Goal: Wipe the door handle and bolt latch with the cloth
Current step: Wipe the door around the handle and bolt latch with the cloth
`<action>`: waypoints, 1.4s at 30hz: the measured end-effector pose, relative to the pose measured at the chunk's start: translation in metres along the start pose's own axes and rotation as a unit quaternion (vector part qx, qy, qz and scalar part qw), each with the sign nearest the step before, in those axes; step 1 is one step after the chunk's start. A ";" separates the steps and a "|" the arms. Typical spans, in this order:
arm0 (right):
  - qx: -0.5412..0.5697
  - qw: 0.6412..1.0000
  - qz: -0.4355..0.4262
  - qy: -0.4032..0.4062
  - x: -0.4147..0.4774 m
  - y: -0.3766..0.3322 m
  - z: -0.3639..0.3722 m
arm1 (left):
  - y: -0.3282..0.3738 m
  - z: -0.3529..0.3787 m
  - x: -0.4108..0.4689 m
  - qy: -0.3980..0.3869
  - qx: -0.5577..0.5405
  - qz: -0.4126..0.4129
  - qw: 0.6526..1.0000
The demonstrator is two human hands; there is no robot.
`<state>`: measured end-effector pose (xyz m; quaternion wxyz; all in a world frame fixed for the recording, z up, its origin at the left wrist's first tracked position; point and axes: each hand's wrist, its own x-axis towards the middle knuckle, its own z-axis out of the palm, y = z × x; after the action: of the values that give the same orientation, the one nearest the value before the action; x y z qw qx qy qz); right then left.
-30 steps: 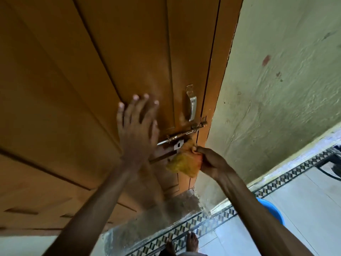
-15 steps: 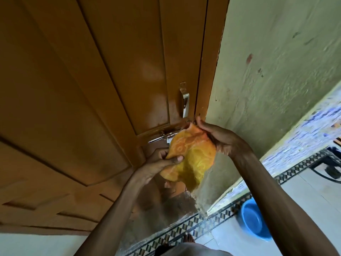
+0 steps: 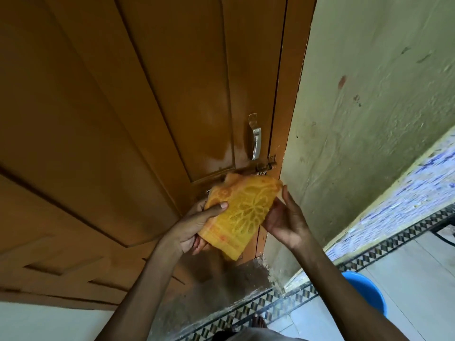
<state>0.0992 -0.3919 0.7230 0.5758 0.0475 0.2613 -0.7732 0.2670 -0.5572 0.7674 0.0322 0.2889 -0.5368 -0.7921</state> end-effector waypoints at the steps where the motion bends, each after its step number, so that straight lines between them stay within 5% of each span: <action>1: 0.024 0.999 0.026 -0.005 0.000 0.007 0.006 | 0.000 0.002 0.000 0.007 -0.019 0.000 1.000; 5: 0.016 0.995 0.095 -0.014 0.001 0.035 0.002 | -0.002 0.005 0.001 0.047 -0.012 -0.012 0.999; 9: -0.204 0.978 0.015 0.044 -0.005 0.030 -0.002 | -0.010 -0.010 -0.001 0.097 0.064 -0.001 0.993; 15: -0.475 0.858 -0.063 0.184 -0.015 0.030 0.003 | -0.024 0.007 0.003 0.173 0.079 0.018 0.982; 19: -0.636 0.749 -0.118 0.142 -0.016 0.021 0.006 | -0.028 0.016 0.005 0.204 0.165 0.095 0.960; 23: -0.756 0.608 -0.205 0.128 -0.020 0.014 0.013 | -0.029 0.016 0.009 0.209 0.383 0.156 0.886; 27: -0.794 0.528 -0.277 0.119 -0.020 -0.003 0.012 | -0.022 0.023 0.000 0.260 0.565 0.204 0.756; 28: -0.778 0.555 -0.273 0.108 -0.020 -0.010 0.011 | -0.021 0.021 0.000 0.271 0.582 0.223 0.734; 29: -0.732 0.628 -0.247 0.093 -0.023 -0.016 0.013 | -0.018 0.019 0.000 0.265 0.568 0.234 0.744; 31: -0.538 0.830 -0.146 0.030 -0.030 -0.025 0.023 | -0.006 0.020 -0.003 0.188 0.424 0.213 0.860; 32: -0.449 0.887 -0.109 0.008 -0.031 -0.026 0.026 | 0.001 0.024 -0.003 0.136 0.339 0.190 0.911; 33: -0.410 0.908 -0.092 0.011 -0.032 -0.025 0.026 | 0.005 0.030 -0.003 0.097 0.274 0.171 0.941; 35: -0.429 0.896 -0.099 0.058 -0.030 -0.021 0.029 | 0.007 0.041 -0.001 0.087 0.232 0.156 0.956; 38: -0.535 0.804 -0.192 0.174 -0.023 -0.008 0.023 | -0.005 0.050 0.007 0.128 0.241 0.166 0.947; 40: -0.585 0.715 -0.282 0.260 -0.023 0.006 0.011 | -0.015 0.052 0.013 0.160 0.316 0.185 0.917; 41: -0.584 0.697 -0.292 0.298 -0.024 0.013 0.005 | -0.020 0.055 0.014 0.180 0.369 0.199 0.890; 42: -0.549 0.728 -0.265 0.314 -0.025 0.018 0.001 | -0.024 0.059 0.012 0.203 0.424 0.215 0.856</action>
<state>0.1241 -0.3744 0.7266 0.1584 -0.1081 0.8080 -0.5571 0.2344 -0.5021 0.7567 0.1839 0.3064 -0.8509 -0.3851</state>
